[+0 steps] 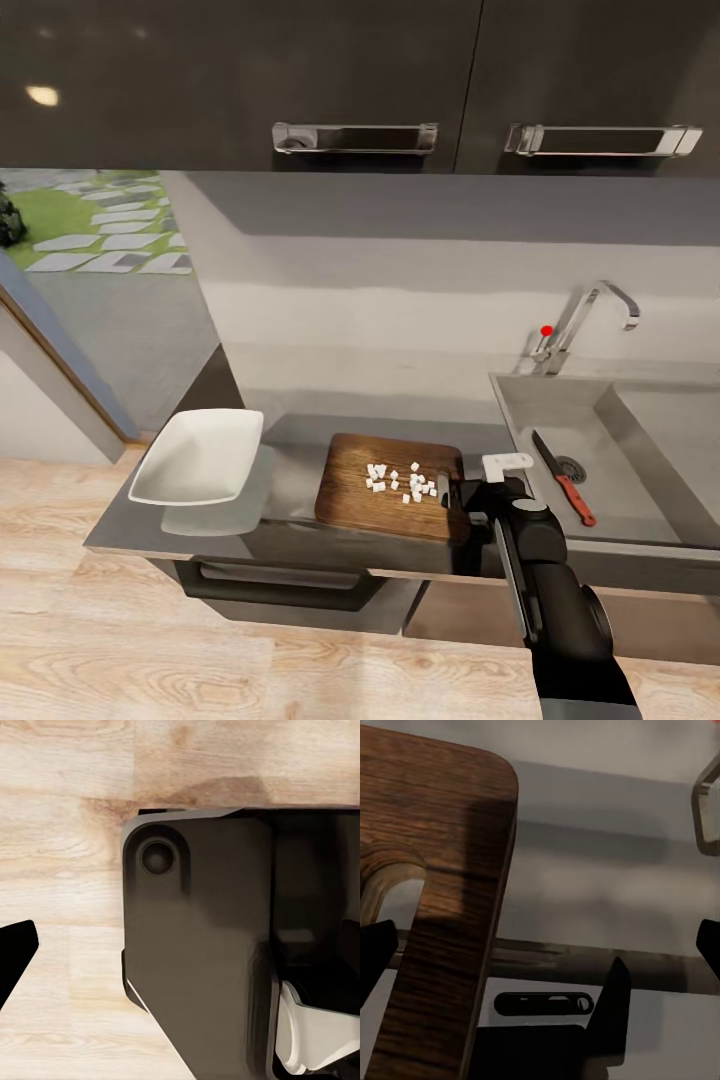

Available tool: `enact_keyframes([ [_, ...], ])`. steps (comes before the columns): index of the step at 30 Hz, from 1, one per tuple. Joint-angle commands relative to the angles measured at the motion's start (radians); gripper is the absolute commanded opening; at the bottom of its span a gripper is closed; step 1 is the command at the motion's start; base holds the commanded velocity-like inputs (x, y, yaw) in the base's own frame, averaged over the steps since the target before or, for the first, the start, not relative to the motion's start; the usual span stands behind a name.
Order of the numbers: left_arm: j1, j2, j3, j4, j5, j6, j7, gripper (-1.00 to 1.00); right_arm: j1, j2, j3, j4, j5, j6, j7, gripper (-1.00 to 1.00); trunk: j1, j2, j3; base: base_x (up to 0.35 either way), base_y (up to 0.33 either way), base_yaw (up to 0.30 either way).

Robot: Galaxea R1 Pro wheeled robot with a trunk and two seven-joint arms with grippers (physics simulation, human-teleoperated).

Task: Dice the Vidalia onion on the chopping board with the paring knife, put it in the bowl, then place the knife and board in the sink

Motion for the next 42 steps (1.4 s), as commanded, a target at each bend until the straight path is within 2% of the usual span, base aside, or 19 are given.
enact_keyframes([
  [1, 0.000, 0.000, -0.002, -0.001, 0.002, -0.001, 0.001, 1.00, -0.001, 0.001, -0.002, -0.002, 0.011, 0.004, 0.010, 1.00, 0.001, -0.002, -0.002, 0.000, 0.027, 0.000],
  [11, 0.000, 0.000, -0.001, -0.001, 0.002, -0.001, 0.001, 1.00, -0.001, 0.001, -0.002, -0.002, 0.011, 0.003, 0.010, 1.00, 0.001, -0.002, -0.002, -0.004, 0.086, 0.000],
  [42, 0.000, 0.000, -0.003, 0.000, 0.002, -0.001, 0.001, 1.00, -0.001, 0.001, -0.002, -0.002, 0.011, 0.004, 0.010, 1.00, 0.001, -0.002, -0.002, 0.000, -0.006, 0.000],
])
